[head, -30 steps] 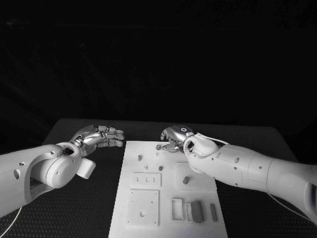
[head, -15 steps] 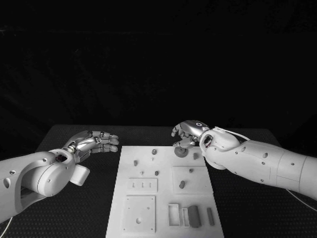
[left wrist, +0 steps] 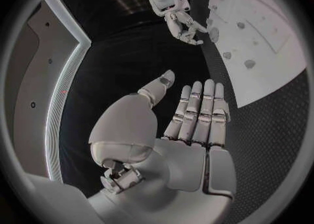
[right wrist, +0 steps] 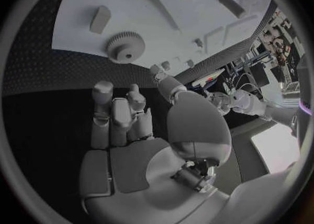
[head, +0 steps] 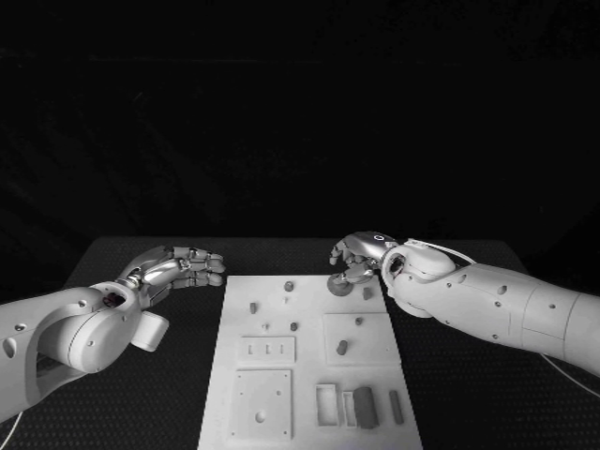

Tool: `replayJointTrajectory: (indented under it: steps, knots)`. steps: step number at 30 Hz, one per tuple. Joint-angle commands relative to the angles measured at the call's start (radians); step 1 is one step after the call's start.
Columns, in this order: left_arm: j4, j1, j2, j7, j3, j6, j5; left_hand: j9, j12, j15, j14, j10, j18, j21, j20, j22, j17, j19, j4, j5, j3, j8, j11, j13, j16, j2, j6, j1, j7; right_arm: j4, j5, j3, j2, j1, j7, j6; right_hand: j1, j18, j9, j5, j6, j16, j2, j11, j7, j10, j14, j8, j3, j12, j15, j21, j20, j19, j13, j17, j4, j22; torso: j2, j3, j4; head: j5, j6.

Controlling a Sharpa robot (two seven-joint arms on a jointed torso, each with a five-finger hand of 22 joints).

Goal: Assemble the parts on the task board

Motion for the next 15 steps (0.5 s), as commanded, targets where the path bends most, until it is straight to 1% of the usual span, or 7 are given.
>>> replayJointTrajectory:
  steps: [1, 4, 7, 10, 15]
  knots:
    - [0.001, 0.0, 0.002, 0.012, 0.0, 0.008, 0.005, -0.002, -0.004, -0.001, 0.009, 0.004, -0.008, -0.005, 0.0, -0.001, 0.001, 0.007, -0.001, 0.004, -0.004, 0.0, 0.002, 0.0, -0.006, 0.002, 0.004, -0.009, 0.005, -0.019, -0.019, 0.0, 0.008, -0.002, -0.007, 0.041, -0.007, 0.062, 0.0, 0.0, -0.026, -0.001, 0.002, -0.001, 0.033, -0.006, -0.009, 0.001, -0.002, 0.002, 0.0, -0.005, -0.001, -0.004, -0.001, -0.002, 0.004, 0.015, 0.0, -0.0021, 0.0023, -0.001, -0.002]
    - [0.0, 0.0, 0.003, 0.01, 0.0, 0.011, 0.005, -0.003, -0.005, -0.001, 0.009, 0.003, -0.008, -0.006, 0.0, -0.001, 0.001, 0.007, -0.001, 0.004, -0.005, -0.002, 0.004, 0.0, -0.007, 0.001, 0.002, -0.01, 0.008, -0.037, -0.023, -0.001, 0.014, -0.003, -0.013, 0.049, -0.001, 0.062, -0.002, 0.0, -0.033, 0.0, 0.002, 0.0, 0.034, -0.008, -0.011, -0.003, 0.0, 0.002, 0.001, -0.005, -0.002, -0.006, -0.002, -0.005, -0.001, 0.015, -0.001, -0.0036, 0.0019, -0.002, -0.003]
    - [-0.001, 0.0, 0.004, 0.006, 0.0, 0.013, 0.005, -0.003, -0.006, -0.001, 0.008, 0.002, -0.009, -0.006, 0.0, -0.001, 0.002, 0.007, -0.002, 0.004, -0.005, -0.003, 0.004, -0.001, -0.008, 0.0, 0.001, -0.011, 0.009, -0.041, -0.023, -0.001, 0.013, -0.005, -0.014, 0.06, -0.001, 0.062, -0.004, 0.0, -0.04, 0.0, 0.0, 0.002, 0.037, -0.011, -0.015, -0.007, -0.001, 0.002, 0.003, -0.006, -0.001, -0.007, -0.002, -0.009, -0.002, 0.015, -0.001, -0.0039, 0.0038, -0.003, -0.005]
    - [-0.002, 0.0, 0.003, 0.004, 0.0, 0.014, 0.005, -0.003, -0.007, -0.001, 0.008, 0.001, -0.009, -0.007, 0.0, -0.001, 0.002, 0.007, -0.002, 0.004, -0.005, -0.003, 0.005, -0.001, -0.009, 0.0, 0.0, -0.011, 0.009, -0.046, -0.023, -0.001, 0.013, -0.007, -0.013, 0.069, -0.004, 0.062, -0.005, 0.0, -0.043, -0.001, -0.003, 0.004, 0.038, -0.014, -0.018, -0.008, -0.002, 0.001, 0.005, -0.006, 0.0, -0.008, -0.003, -0.011, -0.001, 0.016, -0.002, -0.0039, 0.0044, -0.002, -0.008]
    - [-0.005, 0.0, 0.003, 0.003, 0.0, 0.013, 0.005, -0.004, -0.007, -0.001, 0.008, 0.0, -0.009, -0.007, 0.0, -0.001, 0.002, 0.006, -0.002, 0.004, -0.005, -0.003, 0.005, -0.001, -0.009, -0.001, 0.0, -0.012, 0.009, -0.058, -0.023, -0.002, 0.019, -0.011, -0.011, 0.072, -0.006, 0.062, -0.006, 0.0, -0.044, 0.0, -0.004, 0.005, 0.039, -0.015, -0.019, -0.009, -0.002, 0.001, 0.006, -0.007, 0.001, -0.009, -0.003, -0.012, 0.001, 0.016, -0.002, -0.0041, 0.003, -0.001, -0.008]
